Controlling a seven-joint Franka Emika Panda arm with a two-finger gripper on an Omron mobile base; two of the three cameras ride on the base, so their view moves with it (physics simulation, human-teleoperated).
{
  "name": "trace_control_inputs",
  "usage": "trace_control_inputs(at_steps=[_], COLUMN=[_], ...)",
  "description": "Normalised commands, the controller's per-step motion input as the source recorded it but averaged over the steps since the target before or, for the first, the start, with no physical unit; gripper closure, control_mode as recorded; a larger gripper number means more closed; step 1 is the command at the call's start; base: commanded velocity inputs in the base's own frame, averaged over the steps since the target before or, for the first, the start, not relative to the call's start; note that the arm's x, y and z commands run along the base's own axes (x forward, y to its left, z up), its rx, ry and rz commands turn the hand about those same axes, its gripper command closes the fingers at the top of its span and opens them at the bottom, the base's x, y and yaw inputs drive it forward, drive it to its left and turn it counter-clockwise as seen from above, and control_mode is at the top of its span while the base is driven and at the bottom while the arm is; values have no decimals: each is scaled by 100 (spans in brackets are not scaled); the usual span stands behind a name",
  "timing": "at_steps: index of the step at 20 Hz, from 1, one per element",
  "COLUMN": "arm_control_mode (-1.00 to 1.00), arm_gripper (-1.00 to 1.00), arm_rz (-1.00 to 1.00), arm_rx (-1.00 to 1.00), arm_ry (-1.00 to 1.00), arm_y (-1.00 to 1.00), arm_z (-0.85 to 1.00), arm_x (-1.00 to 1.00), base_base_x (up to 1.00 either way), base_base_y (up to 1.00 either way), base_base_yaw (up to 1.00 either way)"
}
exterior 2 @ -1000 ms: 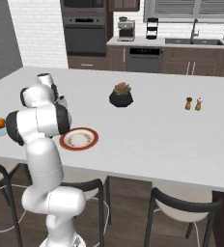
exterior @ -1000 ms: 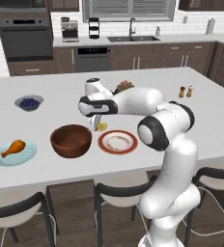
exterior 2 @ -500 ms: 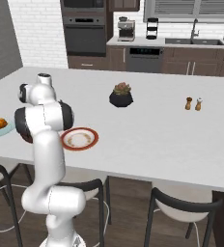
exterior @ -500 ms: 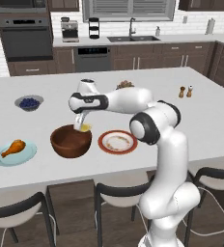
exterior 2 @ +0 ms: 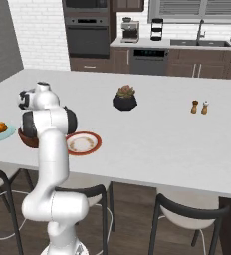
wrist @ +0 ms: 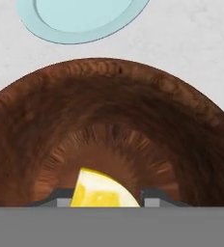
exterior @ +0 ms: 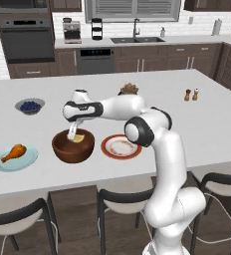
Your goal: Pick the chicken drumstick and lemon wedge from their plates and place them in the bowl. Then put the bowl in the fridge.
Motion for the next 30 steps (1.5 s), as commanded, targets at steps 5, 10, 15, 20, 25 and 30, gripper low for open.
trace_control_inputs(at_steps=[5,10,15,20,25,30], arm_control_mode=[-100,-100,-100,-100,-100,-100], arm_gripper=[-100,-100,-100,-100,-100,-100], arm_rz=[1,0,0,0,0,0], arm_rx=[0,-1,0,0,-3,-3], arm_ry=[3,0,-2,-4,-11,-23], arm_y=[9,2,13,35,82,80], arm_z=[-34,-14,27,64,46,1], arm_x=[0,0,-33,-100,-84,-67], base_base_x=[0,0,0,0,0,0], base_base_y=[0,0,0,0,0,0], base_base_yaw=[0,0,0,0,0,0])
